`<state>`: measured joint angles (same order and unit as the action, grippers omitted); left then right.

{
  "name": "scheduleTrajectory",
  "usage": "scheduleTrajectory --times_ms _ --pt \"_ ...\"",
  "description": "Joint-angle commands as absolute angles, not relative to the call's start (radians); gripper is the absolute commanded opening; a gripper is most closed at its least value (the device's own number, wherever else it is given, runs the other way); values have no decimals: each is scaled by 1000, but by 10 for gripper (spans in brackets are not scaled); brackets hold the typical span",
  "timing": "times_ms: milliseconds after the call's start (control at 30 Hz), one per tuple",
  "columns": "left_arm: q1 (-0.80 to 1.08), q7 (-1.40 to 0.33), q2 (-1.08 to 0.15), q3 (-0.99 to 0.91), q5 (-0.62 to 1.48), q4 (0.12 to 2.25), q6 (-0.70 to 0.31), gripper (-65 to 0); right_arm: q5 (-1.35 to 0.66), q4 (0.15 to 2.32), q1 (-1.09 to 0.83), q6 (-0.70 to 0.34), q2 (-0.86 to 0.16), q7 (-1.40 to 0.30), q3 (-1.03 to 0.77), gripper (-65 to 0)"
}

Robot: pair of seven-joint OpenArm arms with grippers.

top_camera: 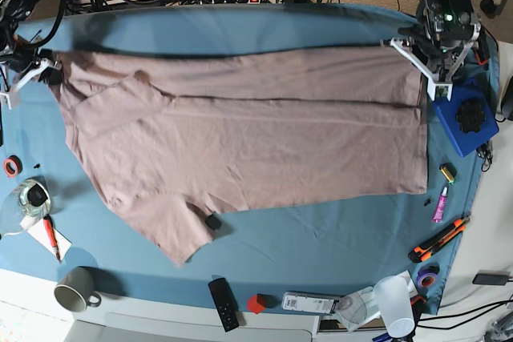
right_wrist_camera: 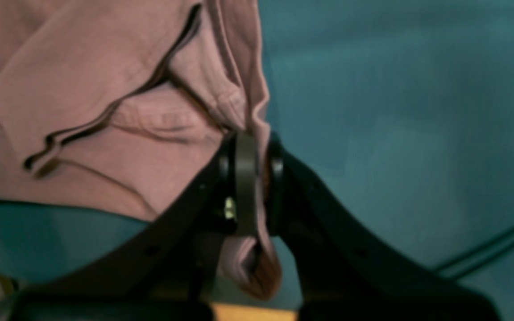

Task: Fold the T-shirt properly
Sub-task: 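Drag the folded shirt toward the robot with both grippers, then release the right gripper and reach toward the shirt's sleeve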

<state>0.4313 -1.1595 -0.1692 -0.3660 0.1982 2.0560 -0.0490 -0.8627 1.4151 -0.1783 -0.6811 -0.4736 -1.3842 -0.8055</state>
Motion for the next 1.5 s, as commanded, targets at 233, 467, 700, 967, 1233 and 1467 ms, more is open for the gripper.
scheduleTrajectory --times_ms 233,467,700,967,1233,1467 --pt "461 -1190 -178 -371 186 2074 -49 -650 -868 1432 -216 -684 -504 -1392 -895 -650" --pt "480 -1214 -179 -372 186 2077 -49 -650 -868 1432 -216 -685 -505 -1396 -964 -650" --pt "541 -1215 -178 -372 157 2129 -48 -650 -867 1432 -217 -685 -505 -1396 -963 -650" --pt "543 -1204 -178 -372 152 2149 -49 -650 -867 1432 -256 -685 -504 -1396 -963 -650" --pt "543 -1177 -178 -372 152 2149 -49 -650 -868 1432 -260 -685 -504 -1396 -963 -650" --pt "543 -1124 -178 -372 152 2149 -109 -497 -882 1432 -260 -698 -506 -1396 -963 -538"
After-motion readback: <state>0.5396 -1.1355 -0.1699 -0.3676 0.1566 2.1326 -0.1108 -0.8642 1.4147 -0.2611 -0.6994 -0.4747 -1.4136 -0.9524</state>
